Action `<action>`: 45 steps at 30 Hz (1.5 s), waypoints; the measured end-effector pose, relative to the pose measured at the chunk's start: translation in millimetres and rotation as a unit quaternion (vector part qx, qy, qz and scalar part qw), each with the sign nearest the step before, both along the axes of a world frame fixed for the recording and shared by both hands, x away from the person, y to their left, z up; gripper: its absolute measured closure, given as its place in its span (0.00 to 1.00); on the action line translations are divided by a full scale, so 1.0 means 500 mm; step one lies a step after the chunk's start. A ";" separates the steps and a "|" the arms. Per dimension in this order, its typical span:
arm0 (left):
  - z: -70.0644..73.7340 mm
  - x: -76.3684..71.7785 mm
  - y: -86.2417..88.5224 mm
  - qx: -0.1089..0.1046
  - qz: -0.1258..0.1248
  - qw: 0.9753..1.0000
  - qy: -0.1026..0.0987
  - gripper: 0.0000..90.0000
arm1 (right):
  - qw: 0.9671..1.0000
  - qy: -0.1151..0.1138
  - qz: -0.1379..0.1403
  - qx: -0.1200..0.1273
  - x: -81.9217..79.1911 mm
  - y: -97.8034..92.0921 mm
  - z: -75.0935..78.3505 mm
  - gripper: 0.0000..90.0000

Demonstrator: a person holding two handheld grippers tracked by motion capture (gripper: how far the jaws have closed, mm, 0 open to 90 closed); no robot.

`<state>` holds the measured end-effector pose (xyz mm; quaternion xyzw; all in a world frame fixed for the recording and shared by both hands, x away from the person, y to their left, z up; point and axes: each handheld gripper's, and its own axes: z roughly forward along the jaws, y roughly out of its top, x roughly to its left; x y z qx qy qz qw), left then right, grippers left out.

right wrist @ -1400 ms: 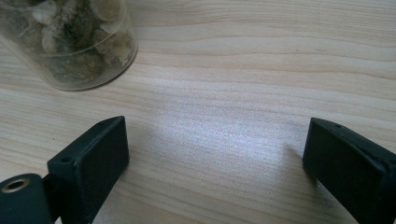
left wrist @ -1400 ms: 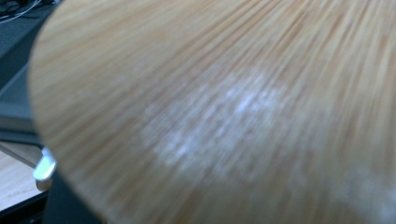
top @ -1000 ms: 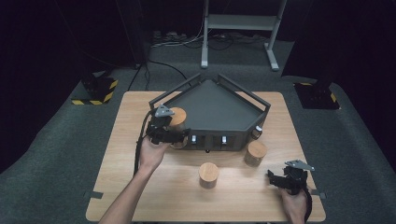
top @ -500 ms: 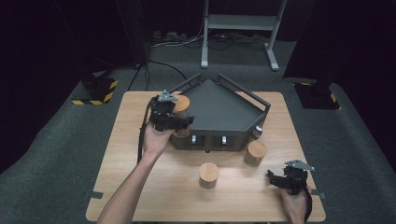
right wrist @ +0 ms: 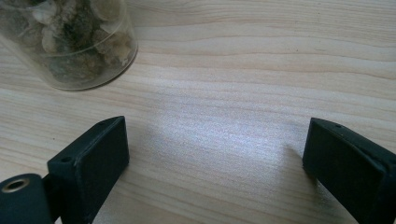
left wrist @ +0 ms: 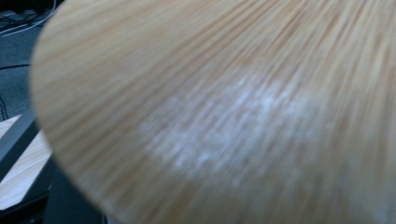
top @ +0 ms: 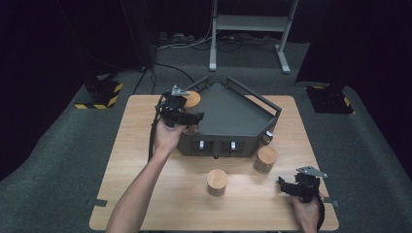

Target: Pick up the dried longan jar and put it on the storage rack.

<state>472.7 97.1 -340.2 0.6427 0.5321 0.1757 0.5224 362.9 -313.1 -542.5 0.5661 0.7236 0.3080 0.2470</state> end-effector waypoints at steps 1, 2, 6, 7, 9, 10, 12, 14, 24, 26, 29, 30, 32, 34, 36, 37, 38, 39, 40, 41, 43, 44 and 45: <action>-0.002 0.009 -0.001 0.003 0.006 1.000 0.000 0.29 | 1.000 0.000 0.000 0.000 0.000 0.000 0.000 0.07; -0.003 0.013 -0.002 0.003 0.010 1.000 0.001 0.29 | 1.000 0.000 0.000 0.000 0.000 0.000 0.000 0.07; -0.008 0.029 -0.006 0.001 0.022 1.000 0.002 0.29 | 1.000 0.000 0.000 0.000 0.000 0.000 0.000 0.07; -0.009 0.033 -0.008 0.000 0.026 1.000 0.000 0.29 | 1.000 0.000 0.000 0.000 0.000 0.000 0.000 0.07; -0.011 0.037 -0.009 0.002 0.028 1.000 -0.001 0.29 | 1.000 0.000 0.000 0.000 0.000 0.000 0.000 0.07; -0.014 0.042 -0.010 0.003 0.032 0.999 0.000 0.29 | 1.000 0.000 0.000 0.000 0.000 0.000 0.000 0.07; -0.016 0.045 -0.010 0.004 0.034 0.999 0.001 0.29 | 1.000 0.000 0.000 0.000 0.000 0.000 0.000 0.07; -0.021 0.053 -0.010 0.007 0.040 0.999 0.002 0.29 | 1.000 0.000 0.000 0.000 0.000 0.000 0.000 0.07; -0.038 0.071 -0.016 0.016 0.055 0.998 -0.006 0.29 | 1.000 0.000 0.000 0.000 0.000 0.000 0.000 0.07; -0.040 0.072 -0.015 0.019 0.054 0.998 -0.004 0.29 | 1.000 0.000 0.000 0.000 0.000 0.000 0.000 0.07; -0.046 0.077 -0.016 0.024 0.056 0.998 -0.003 0.29 | 1.000 0.000 0.000 0.000 0.000 0.000 0.000 0.07; -0.046 0.077 -0.016 0.024 0.056 0.998 -0.003 0.29 | 1.000 0.000 0.000 0.000 0.000 0.000 0.000 0.07; -0.049 0.079 -0.018 0.025 0.056 0.998 -0.001 0.29 | 1.000 0.000 0.000 0.000 0.000 0.000 0.000 0.07; -0.051 0.080 -0.018 0.028 0.055 0.998 -0.001 0.29 | 1.000 0.000 0.000 0.000 0.000 0.000 0.000 0.07; -0.053 0.081 -0.020 0.028 0.055 0.998 0.000 0.29 | 1.000 0.000 0.000 0.000 0.000 0.000 0.000 0.07; -0.054 0.082 -0.021 0.027 0.056 0.998 0.000 0.29 | 1.000 0.000 0.000 0.000 0.000 0.000 0.000 0.07; -0.056 0.083 -0.021 0.031 0.054 0.998 0.001 0.29 | 1.000 0.000 0.000 0.000 0.000 0.000 0.000 0.07; -0.058 0.084 -0.023 0.030 0.055 0.998 0.001 0.29 | 1.000 0.000 0.000 0.000 0.000 0.000 0.000 0.07; -0.058 0.084 -0.023 0.030 0.055 0.998 0.001 0.29 | 1.000 0.000 0.000 0.000 0.000 0.000 0.000 0.07; -0.060 0.085 -0.024 0.029 0.057 0.998 0.001 0.29 | 1.000 0.000 0.000 0.000 0.000 0.000 0.000 0.07; -0.063 0.087 -0.024 0.036 0.054 0.998 0.003 0.29 | 1.000 0.000 0.000 0.000 0.000 0.000 0.000 0.07; -0.063 0.087 -0.024 0.036 0.054 0.998 0.003 0.29 | 1.000 0.000 0.000 0.000 0.000 0.000 0.000 0.07; -0.064 0.088 -0.025 0.034 0.055 0.998 0.003 0.29 | 1.000 0.000 0.000 0.000 0.000 0.000 0.000 0.08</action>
